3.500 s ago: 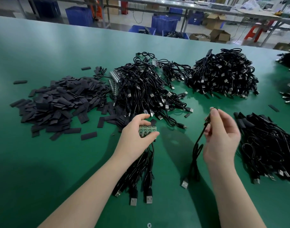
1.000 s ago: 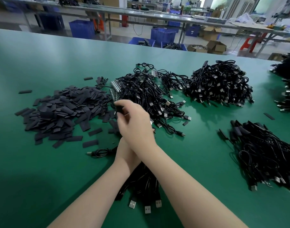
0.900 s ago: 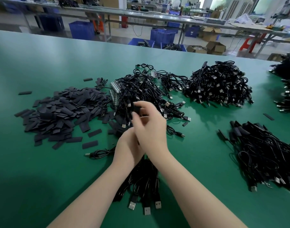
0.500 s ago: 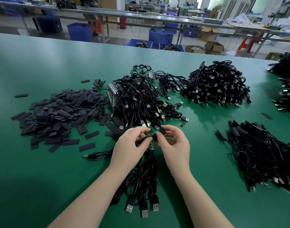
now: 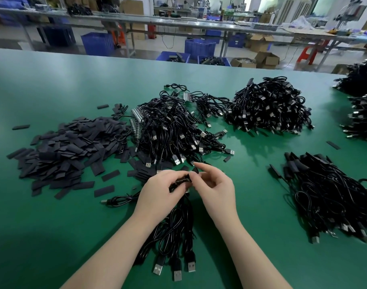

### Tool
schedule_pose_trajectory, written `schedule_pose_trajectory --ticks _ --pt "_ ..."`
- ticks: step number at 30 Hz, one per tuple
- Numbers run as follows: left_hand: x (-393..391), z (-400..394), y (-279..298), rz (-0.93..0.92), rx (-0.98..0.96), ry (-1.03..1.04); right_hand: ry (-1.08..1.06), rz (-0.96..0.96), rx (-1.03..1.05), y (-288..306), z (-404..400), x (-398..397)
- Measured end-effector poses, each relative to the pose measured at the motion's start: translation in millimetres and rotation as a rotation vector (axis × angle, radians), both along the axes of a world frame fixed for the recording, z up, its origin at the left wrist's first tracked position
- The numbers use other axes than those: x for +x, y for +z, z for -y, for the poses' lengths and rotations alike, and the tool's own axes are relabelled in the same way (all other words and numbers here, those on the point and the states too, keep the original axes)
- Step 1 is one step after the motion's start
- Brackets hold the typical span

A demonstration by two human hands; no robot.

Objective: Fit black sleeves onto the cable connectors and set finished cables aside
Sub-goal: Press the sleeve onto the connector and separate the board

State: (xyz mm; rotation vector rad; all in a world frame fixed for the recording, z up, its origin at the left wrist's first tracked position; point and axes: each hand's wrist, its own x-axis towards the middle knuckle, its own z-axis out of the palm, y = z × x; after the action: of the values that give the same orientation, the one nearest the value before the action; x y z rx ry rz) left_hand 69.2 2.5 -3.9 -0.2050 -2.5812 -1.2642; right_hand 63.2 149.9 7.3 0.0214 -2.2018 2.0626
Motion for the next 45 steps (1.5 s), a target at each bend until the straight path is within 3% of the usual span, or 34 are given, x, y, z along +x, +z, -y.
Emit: schedule_pose_trajectory --ticks 5,18,27,32,45 --pt "0.4 -0.2 -0.1 -0.024 -0.039 -0.038 0.019 0.053 -0.076 2.3 -1.3 0.2" --pt "-1.1 0.9 -3.8 -0.064 -0.058 -0.044 -0.013 0.055 -0.030 -2.6 -3.2 -2.2" --pt "-0.1 0.6 -3.2 -0.047 -0.034 -0.034 -0.050 0.037 -0.068 -4.4 -3.6 -1.3" --pt "-0.3 0.6 -0.7 -0.035 -0.154 -0.056 -0.078 0.011 -0.130 -0.3 -4.4 -0.8" --pt "0.9 4.2 2.9 0.010 -0.149 -0.162 -0.033 -0.072 -0.063 3.8 -5.2 2.1"
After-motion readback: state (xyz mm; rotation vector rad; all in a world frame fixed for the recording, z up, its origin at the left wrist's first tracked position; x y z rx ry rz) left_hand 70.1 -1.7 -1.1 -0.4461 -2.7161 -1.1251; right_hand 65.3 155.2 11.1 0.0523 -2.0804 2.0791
